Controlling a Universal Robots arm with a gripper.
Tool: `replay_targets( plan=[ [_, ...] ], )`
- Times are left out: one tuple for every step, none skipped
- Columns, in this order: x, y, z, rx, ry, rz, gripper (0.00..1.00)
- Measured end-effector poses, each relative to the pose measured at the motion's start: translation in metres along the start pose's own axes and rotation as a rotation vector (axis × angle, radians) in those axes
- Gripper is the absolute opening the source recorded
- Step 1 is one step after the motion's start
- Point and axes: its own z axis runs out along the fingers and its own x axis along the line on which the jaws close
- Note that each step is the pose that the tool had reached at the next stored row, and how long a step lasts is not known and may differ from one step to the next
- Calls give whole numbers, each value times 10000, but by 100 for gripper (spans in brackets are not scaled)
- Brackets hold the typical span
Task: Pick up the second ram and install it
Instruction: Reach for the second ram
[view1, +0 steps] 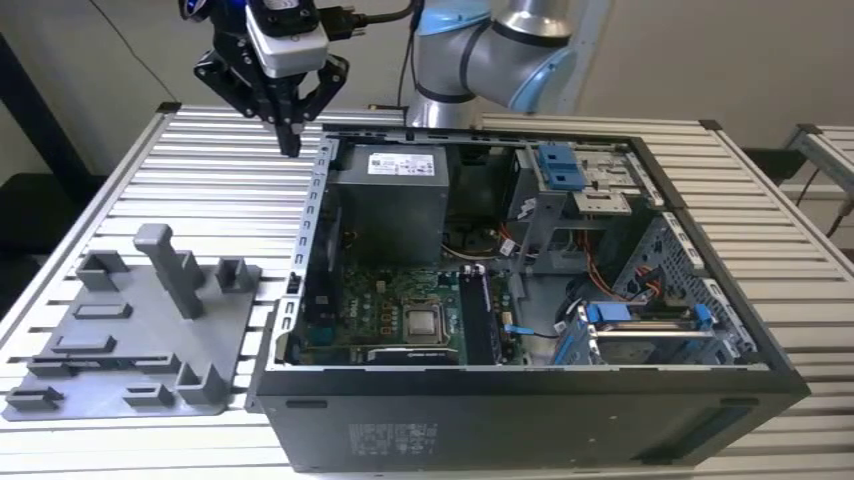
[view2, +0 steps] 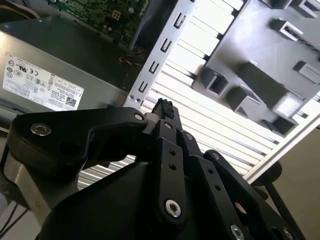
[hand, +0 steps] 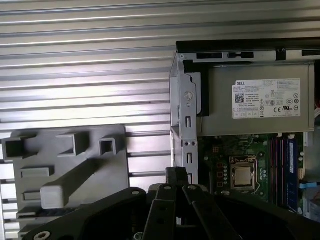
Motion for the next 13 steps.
replay_targets(
  plan=[
    [8, -1, 0, -1, -1, -1, 11],
    [17, -1, 1, -1, -1, 0, 11],
    [25, -2, 1, -1, -1, 0, 11],
    [32, -2, 1, -1, -1, 0, 11],
    [40, -3, 1, -1, -1, 0, 11],
    [47, -3, 1, -1, -1, 0, 11],
    [55, -4, 1, -1, -1, 0, 11],
    [64, -5, 1, -1, -1, 0, 11],
    [74, -6, 1, -1, 0, 0, 11],
    [85, -6, 2, -1, -1, 0, 11],
    [94, -7, 2, -1, -1, 0, 11],
    [101, -7, 2, -1, -1, 0, 11],
    [108, -8, 1, 0, 0, 0, 11]
  ],
)
